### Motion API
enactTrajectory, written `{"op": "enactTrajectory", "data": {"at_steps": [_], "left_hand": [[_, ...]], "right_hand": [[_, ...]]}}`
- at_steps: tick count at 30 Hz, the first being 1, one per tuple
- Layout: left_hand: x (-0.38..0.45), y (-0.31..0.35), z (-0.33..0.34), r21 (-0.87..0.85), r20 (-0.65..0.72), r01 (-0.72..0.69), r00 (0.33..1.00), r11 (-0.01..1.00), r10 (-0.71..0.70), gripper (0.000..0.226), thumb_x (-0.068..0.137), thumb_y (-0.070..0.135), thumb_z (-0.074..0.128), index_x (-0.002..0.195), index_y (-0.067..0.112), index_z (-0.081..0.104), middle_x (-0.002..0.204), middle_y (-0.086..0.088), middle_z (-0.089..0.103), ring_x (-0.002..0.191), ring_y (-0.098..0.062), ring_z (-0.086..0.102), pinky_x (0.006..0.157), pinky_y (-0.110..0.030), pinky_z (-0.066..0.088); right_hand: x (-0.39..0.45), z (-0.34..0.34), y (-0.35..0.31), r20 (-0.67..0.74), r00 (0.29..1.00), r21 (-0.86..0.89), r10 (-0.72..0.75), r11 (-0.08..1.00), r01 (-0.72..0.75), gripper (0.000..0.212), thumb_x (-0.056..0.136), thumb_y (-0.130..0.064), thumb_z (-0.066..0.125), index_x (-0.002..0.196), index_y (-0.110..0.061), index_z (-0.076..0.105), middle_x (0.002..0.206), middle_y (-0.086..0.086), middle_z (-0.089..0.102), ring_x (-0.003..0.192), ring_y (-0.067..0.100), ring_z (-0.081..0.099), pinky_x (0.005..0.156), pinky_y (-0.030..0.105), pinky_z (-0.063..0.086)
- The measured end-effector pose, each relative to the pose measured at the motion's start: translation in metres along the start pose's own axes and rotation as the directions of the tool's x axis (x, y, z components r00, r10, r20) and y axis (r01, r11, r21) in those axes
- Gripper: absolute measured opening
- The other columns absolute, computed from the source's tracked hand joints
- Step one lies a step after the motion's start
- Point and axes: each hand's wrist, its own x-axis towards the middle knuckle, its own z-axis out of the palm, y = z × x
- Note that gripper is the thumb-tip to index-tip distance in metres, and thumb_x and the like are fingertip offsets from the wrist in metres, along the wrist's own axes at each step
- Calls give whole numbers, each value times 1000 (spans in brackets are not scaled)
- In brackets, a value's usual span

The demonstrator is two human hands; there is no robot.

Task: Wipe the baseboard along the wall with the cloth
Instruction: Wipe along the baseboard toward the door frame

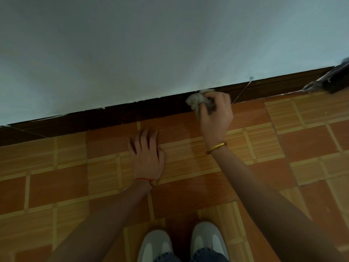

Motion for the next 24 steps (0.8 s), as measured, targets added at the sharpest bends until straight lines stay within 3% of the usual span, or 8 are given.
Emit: {"op": "enactTrajectory", "data": {"at_steps": [3,5,8,11,16,18,21,24], "left_hand": [[0,1,0,-13,-5,7,1000,1000,-7,51,95,27,41,143,11,49,146,-15,47,137,-37,40,117,-66,18],[0,2,-1,-15,-6,10,1000,1000,-10,51,95,28,40,143,11,49,146,-15,47,137,-37,40,116,-66,19],[0,2,0,-19,-13,18,1000,1000,-18,51,95,28,40,143,11,49,146,-15,47,137,-37,40,116,-66,19],[0,2,1,-10,-17,15,1000,1000,-15,51,95,27,40,142,11,49,146,-15,47,138,-37,40,117,-65,17],[0,1,1,6,-16,8,1000,1000,-8,51,95,28,40,142,11,50,146,-15,46,137,-37,39,117,-65,17],[0,1,1,1,-12,11,1000,1000,-11,51,95,28,39,143,12,49,146,-15,46,138,-37,39,117,-65,17],[0,1,1,-14,-10,10,1000,1000,-10,52,95,28,39,143,11,49,146,-15,46,138,-37,39,118,-65,17],[1,1,1,-17,-2,16,1000,1000,-16,52,95,29,39,143,11,49,146,-15,46,138,-37,39,118,-64,16]], "right_hand": [[17,-19,19,-193,967,-12,169,985,-175,19,80,-2,67,98,-5,64,106,8,61,93,10,57,76,0,40],[23,-24,24,-228,948,11,221,975,-224,18,81,-2,65,98,-6,62,106,7,60,94,12,59,75,2,42],[15,-16,17,-174,972,12,160,987,-161,18,80,2,64,98,-3,60,106,10,59,91,9,55,73,6,44],[0,0,7,-7,999,-9,35,999,-35,20,77,7,66,93,-1,59,104,12,56,89,11,53,73,3,40],[-17,20,17,277,956,-106,-100,985,133,28,72,12,66,95,-4,58,105,10,53,95,22,54,76,27,50],[-18,17,30,347,933,-168,-90,973,156,32,72,14,63,98,-3,59,107,13,53,96,26,54,78,33,52],[-4,2,52,285,958,-240,-15,967,87,33,73,16,57,101,-2,59,107,16,53,96,30,54,80,37,52],[15,-21,73,134,986,-307,97,950,-52,33,73,14,51,102,-2,58,111,17,51,99,32,54,82,36,49]]}}
